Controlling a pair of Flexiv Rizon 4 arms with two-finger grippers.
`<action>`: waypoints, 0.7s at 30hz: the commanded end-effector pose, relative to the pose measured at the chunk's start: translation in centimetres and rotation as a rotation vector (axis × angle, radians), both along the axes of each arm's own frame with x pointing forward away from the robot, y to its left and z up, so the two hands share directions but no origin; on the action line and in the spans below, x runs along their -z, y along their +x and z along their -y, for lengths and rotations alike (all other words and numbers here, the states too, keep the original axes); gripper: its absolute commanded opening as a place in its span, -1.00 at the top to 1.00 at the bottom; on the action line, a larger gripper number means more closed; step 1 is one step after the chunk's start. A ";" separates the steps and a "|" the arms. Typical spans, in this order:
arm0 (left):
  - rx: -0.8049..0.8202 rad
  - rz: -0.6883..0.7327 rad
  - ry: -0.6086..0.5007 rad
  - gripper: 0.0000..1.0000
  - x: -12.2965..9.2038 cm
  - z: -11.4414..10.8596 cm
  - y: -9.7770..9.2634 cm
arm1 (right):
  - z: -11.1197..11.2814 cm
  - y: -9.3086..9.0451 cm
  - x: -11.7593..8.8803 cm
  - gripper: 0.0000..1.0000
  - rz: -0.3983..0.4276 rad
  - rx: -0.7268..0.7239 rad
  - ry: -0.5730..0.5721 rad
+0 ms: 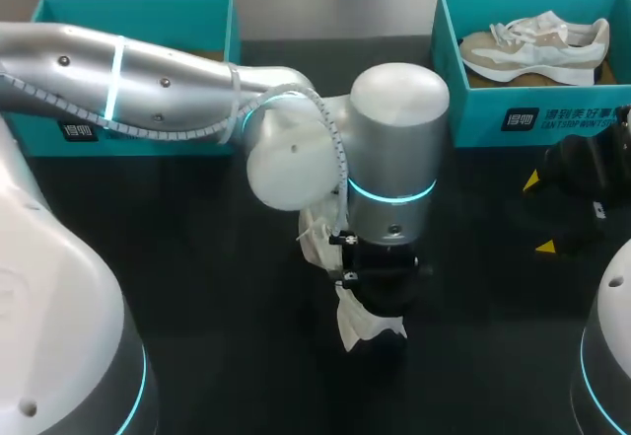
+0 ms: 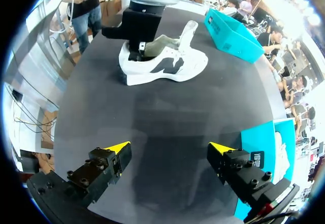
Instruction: Take the shoe out of the shoebox, open the shoe tongue, remove and reinsert the insole, then place the shoe into the shoebox
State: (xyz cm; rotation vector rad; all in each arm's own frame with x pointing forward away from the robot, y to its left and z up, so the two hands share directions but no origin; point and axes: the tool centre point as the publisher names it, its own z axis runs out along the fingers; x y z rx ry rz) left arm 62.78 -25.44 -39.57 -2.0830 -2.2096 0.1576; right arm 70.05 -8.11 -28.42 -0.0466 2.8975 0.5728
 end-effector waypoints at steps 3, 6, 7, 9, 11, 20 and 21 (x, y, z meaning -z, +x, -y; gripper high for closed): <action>-0.022 0.016 -0.067 1.00 -2.4 -1.4 0.0 | -0.1 -0.1 0.0 -1.00 0.001 0.002 -0.004; -0.024 -0.022 -0.099 1.00 -2.8 -1.1 -0.2 | -0.1 -0.1 0.0 -1.00 0.001 0.002 -0.004; -0.023 -0.049 -0.097 1.00 -2.7 -0.8 -0.4 | -0.1 -0.1 0.0 -1.00 0.001 0.002 -0.004; -0.022 -0.093 -0.093 1.00 -2.2 -0.3 -0.5 | -0.1 -0.1 0.0 -1.00 0.001 0.002 -0.004; -0.031 -0.129 -0.062 1.00 -0.9 0.2 -0.6 | -0.1 -0.1 0.0 -1.00 0.001 0.002 -0.004; -0.071 -0.126 -0.004 1.00 2.7 -0.1 0.0 | -0.1 -0.1 0.0 -1.00 0.001 0.002 -0.004; -0.072 -0.121 0.001 1.00 2.8 -0.2 0.1 | -0.1 -0.1 0.0 -1.00 0.001 0.002 -0.004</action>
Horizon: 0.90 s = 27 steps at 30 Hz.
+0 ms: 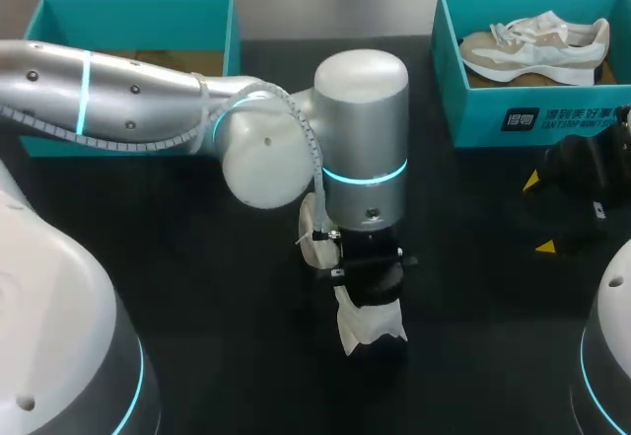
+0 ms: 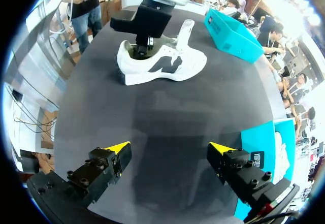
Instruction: Take the shoe out of the shoebox, open the shoe tongue, remove and reinsert the insole, then place the shoe into the shoebox
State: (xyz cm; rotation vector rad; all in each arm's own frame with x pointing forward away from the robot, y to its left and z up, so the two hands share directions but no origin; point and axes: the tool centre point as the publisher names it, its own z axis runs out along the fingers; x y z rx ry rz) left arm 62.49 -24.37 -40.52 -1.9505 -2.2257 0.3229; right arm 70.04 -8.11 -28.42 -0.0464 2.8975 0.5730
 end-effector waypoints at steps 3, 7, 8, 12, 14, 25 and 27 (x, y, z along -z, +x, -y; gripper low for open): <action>-0.003 0.028 0.048 1.00 2.0 0.6 0.6 | -0.1 -0.1 0.0 -1.00 0.001 0.002 -0.004; -0.013 0.073 0.017 1.00 -0.2 0.3 0.7 | -0.1 -0.1 0.0 -1.00 0.001 0.002 -0.004; -0.014 0.082 0.006 1.00 -0.9 0.2 0.7 | -0.1 -0.1 0.0 -1.00 0.001 0.002 -0.004; -0.028 0.078 -0.029 1.00 -2.3 0.4 0.7 | -0.1 -0.1 0.0 -1.00 0.001 0.002 -0.004; -0.033 0.054 -0.029 1.00 -2.3 1.0 0.6 | -0.1 -0.1 0.0 -1.00 0.001 0.002 -0.004; -0.029 0.036 0.004 1.00 2.1 2.5 -0.6 | -0.1 -0.1 0.0 -1.00 0.001 0.002 -0.004; -0.032 0.034 0.014 1.00 2.1 2.1 -0.4 | -0.1 -0.1 0.0 -1.00 0.001 0.002 -0.004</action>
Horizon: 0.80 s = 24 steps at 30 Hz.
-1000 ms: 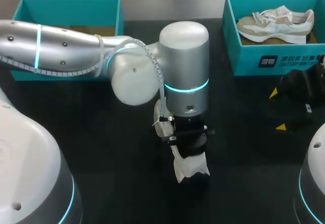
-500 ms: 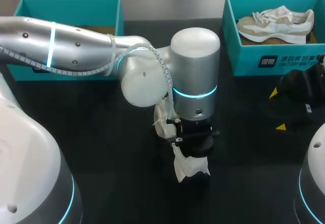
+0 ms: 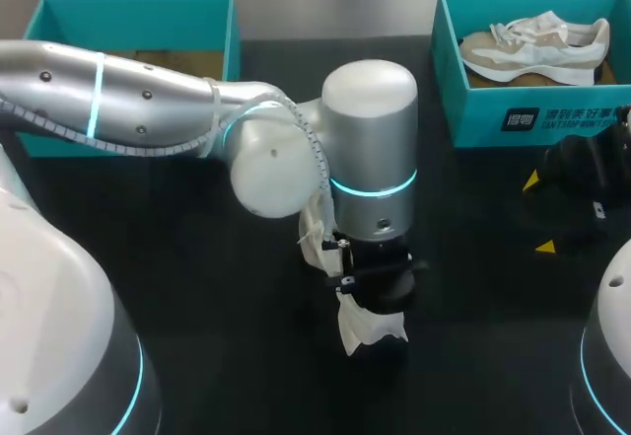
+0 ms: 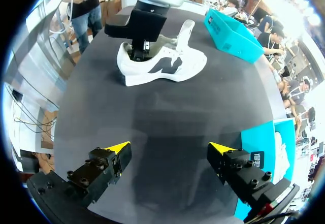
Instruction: Take the shoe out of the shoebox, open the shoe tongue, remove and reinsert the insole, then place the shoe into the shoebox
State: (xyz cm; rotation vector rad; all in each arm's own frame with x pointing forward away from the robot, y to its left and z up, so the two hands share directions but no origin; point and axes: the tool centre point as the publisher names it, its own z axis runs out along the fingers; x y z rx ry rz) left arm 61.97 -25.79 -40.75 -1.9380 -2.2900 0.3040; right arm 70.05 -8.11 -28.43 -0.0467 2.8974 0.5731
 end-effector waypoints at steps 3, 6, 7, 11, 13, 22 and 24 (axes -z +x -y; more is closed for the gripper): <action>0.014 -0.001 0.019 1.00 0.7 -0.4 0.4 | -0.1 -0.1 0.0 -1.00 0.001 0.002 -0.004; -0.003 0.039 0.022 1.00 -0.9 -1.5 0.8 | -0.1 -0.1 0.0 -1.00 0.001 0.002 -0.004; -0.009 0.054 0.029 1.00 -1.4 -1.8 1.0 | -0.1 -0.1 0.0 -1.00 0.001 0.002 -0.004; -0.014 0.089 0.048 1.00 -3.0 -2.4 1.6 | -0.1 -0.1 0.0 -1.00 0.001 0.002 -0.004; -0.016 0.102 0.053 1.00 -3.6 -2.4 1.8 | -0.1 -0.1 0.0 -1.00 0.001 0.002 -0.004; 0.014 0.169 0.099 1.00 -5.7 -1.0 2.9 | -0.1 -0.1 0.0 -1.00 0.001 0.002 -0.004; 0.020 0.169 0.119 1.00 -5.8 -0.8 3.2 | -0.1 -0.1 0.0 -1.00 0.001 0.002 -0.004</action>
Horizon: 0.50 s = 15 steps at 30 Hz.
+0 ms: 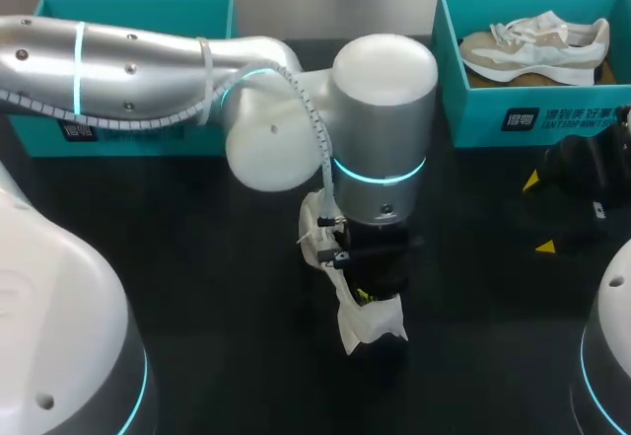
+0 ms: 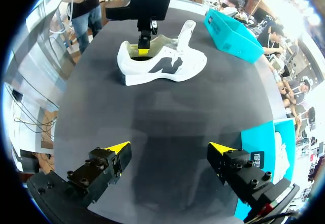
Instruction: Take the shoe out of the shoebox, open the shoe tongue, remove and reinsert the insole, then place the shoe into the shoebox
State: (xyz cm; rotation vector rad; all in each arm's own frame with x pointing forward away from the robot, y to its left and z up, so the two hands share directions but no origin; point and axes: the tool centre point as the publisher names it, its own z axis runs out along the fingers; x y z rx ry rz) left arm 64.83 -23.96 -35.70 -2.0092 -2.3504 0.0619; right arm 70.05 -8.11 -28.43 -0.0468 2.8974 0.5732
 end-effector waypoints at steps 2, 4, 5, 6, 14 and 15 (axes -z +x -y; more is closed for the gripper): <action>-0.003 0.014 0.068 1.00 -0.7 0.8 0.4 | -0.1 -0.1 0.0 -1.00 0.001 0.002 -0.004; -0.018 0.019 0.084 1.00 -0.4 0.5 0.7 | -0.1 -0.1 0.0 -1.00 0.001 0.002 -0.004; -0.032 0.027 0.090 1.00 -0.4 0.3 0.7 | -0.1 -0.1 0.0 -1.00 0.001 0.002 -0.004; -0.053 0.036 0.092 1.00 -0.3 0.2 0.7 | -0.1 -0.1 0.0 -1.00 0.001 0.002 -0.004; -0.141 0.096 0.109 0.95 -0.4 -1.0 1.2 | -0.1 -0.1 0.0 -1.00 0.001 0.002 -0.004; -0.144 0.092 0.104 0.91 -0.3 -1.3 1.2 | -0.1 -0.1 0.0 -1.00 0.001 0.002 -0.004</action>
